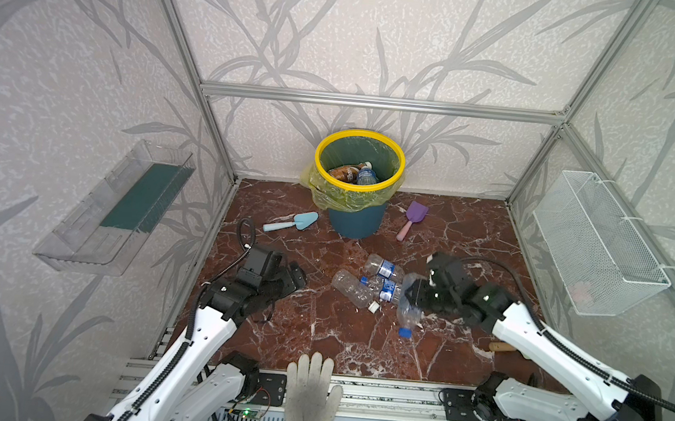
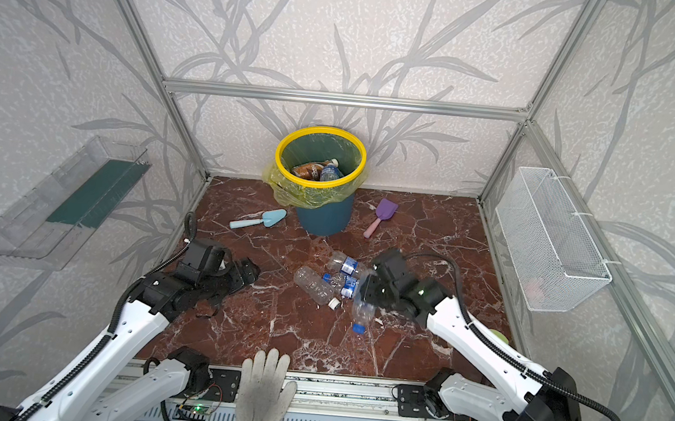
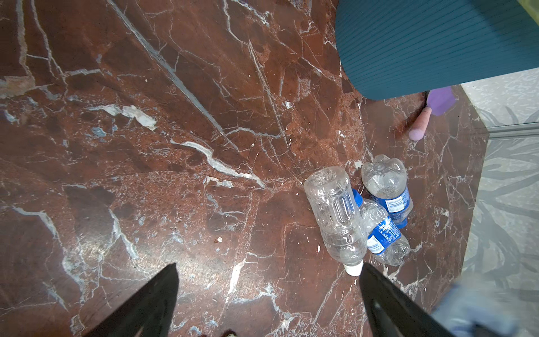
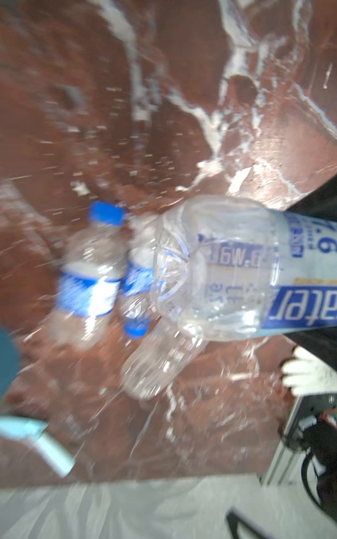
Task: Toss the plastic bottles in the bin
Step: 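Lift the soda water bottle over the bin and open the right gripper, then bring the right gripper back over the remaining bottles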
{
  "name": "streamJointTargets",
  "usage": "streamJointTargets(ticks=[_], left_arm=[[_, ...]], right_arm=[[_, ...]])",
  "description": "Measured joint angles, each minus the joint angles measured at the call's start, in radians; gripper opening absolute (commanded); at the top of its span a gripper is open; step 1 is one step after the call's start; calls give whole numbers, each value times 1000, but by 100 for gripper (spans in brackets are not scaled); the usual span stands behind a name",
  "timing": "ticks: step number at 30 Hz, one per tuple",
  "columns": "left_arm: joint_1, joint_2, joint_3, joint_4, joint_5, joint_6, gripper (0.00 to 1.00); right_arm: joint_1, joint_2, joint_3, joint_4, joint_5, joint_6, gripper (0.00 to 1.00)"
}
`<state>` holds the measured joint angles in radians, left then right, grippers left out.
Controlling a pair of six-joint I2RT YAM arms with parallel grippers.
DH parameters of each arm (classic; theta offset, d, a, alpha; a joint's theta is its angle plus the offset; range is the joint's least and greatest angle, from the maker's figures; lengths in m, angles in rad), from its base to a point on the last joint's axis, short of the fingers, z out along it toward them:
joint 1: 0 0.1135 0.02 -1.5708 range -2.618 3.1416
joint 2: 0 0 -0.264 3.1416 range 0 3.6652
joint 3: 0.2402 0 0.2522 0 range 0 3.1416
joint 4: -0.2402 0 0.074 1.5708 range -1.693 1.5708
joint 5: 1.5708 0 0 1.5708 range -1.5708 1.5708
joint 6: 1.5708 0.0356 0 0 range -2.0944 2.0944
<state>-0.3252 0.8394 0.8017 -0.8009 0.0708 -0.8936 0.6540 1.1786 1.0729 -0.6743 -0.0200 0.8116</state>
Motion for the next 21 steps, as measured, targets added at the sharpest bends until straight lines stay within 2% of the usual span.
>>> streamJointTargets(ticks=[3,5,9,10,12,14,18,21], left_arm=[[0,0,8,0,-1,0,96],[0,4,21,2,0,1,97],[0,26,62,6,2,3,96],[0,27,69,9,2,3,96],[1,26,79,9,2,4,97],[1,18,82,8,0,8,97],[6,-8,82,-6,-4,15,97],[6,-26,80,-11,-10,18,97]], right_arm=[[-84,242,506,11,-27,-97,58],[-109,455,881,7,-37,-146,71],[-130,919,1621,-135,-64,-159,84],[-138,996,1720,-158,-76,-152,84],[-146,992,1671,-211,-71,-150,84],[-152,901,1501,-222,-59,-155,84],[-143,550,981,-132,-21,-174,81],[-132,273,652,-59,-3,-172,81]])
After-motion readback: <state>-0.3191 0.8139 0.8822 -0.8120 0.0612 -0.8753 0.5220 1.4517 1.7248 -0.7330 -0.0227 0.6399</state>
